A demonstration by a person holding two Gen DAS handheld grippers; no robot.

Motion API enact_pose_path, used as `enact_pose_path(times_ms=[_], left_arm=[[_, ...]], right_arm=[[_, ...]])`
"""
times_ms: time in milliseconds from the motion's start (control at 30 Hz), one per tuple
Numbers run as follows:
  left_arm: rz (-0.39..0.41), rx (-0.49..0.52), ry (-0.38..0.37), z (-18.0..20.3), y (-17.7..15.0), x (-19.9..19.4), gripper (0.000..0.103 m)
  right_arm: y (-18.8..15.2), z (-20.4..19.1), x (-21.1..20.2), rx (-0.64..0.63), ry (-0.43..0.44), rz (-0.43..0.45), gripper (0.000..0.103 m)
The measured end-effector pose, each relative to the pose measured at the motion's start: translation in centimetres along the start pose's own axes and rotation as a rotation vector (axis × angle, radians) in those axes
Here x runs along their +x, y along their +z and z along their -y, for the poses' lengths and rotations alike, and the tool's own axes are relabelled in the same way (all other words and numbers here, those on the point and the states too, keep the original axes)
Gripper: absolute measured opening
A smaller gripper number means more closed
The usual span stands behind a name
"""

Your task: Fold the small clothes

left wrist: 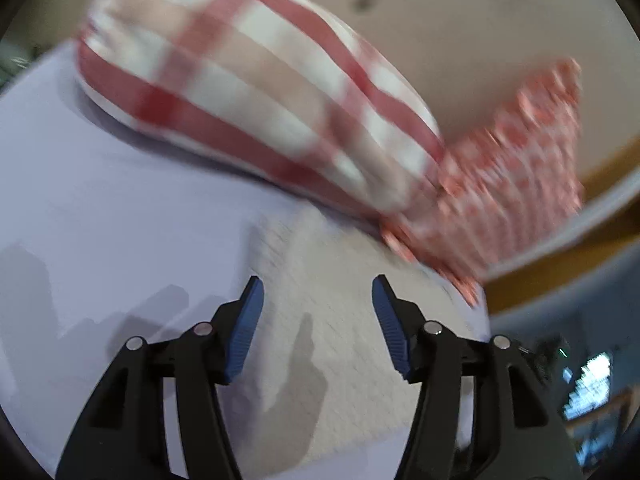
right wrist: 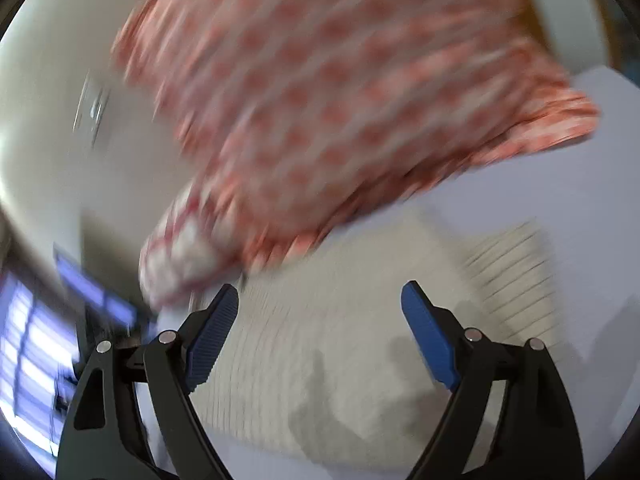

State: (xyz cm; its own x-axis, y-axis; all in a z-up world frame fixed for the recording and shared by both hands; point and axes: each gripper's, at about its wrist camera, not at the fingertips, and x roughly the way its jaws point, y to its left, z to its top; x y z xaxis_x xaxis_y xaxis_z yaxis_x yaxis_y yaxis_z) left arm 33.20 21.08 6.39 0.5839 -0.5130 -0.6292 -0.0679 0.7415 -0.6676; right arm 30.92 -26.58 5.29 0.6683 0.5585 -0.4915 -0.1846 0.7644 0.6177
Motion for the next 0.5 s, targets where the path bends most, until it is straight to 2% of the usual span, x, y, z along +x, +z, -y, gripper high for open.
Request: enact_pose_path(times_ms=[67, 100, 133, 167, 200, 233, 300, 367, 400, 500], left_arm=[[-0.052, 0.007, -0.042, 0.6, -1.2, 1.5, 0.057], [-0.08, 0.015, -0.038, 1.1, -1.7, 2.9, 0.058], [-0.095, 0.018, -0.022, 1.2, -2.0, 3.8, 0.058], [-0.108, 0.013, 0.025, 0.8, -2.2, 4.8, 0.058], [-0.117, 0.002, 0.071, 0.3, -2.3, 5.6, 0.056], [-0.114, -0.005, 0.074, 0.0, -2.4, 6.0, 0.049], [-0.107, -0.016, 0.056, -0.3, -2.5, 5.3, 0.051], [-0.092, -0.008, 0.048, 0.0, -2.8, 3.9, 0.058], [-0.072, 0.001, 0.059, 0.1, -3.1, 2.6, 0.064], [-0.027, -0.005, 0.107, -0.5, -3.7, -0.4, 0.072]], right_arm=[[-1.2, -0.9, 1.8, -0.025, -0.016, -0.072, 0.086], [-1.7, -0.8, 2.7, -0.017, -0.045, -0.101, 0.086], [-1.9, -0.5, 3.3, 0.0, -0.075, -0.118, 0.086], [-2.1, 0.7, 4.0, 0.041, -0.142, -0.141, 0.085], [-2.3, 1.6, 4.1, 0.075, -0.136, -0.148, 0.085], [-2.4, 1.7, 3.8, 0.082, -0.118, -0.134, 0.085], [-2.3, 1.1, 3.2, 0.073, -0.153, -0.137, 0.085], [-2.7, -0.9, 2.9, -0.023, -0.183, -0.122, 0.086], [-3.3, -2.6, 3.0, -0.112, -0.201, -0.12, 0.086], [-5.1, -7.0, 4.5, -0.33, -0.263, -0.124, 0.086]])
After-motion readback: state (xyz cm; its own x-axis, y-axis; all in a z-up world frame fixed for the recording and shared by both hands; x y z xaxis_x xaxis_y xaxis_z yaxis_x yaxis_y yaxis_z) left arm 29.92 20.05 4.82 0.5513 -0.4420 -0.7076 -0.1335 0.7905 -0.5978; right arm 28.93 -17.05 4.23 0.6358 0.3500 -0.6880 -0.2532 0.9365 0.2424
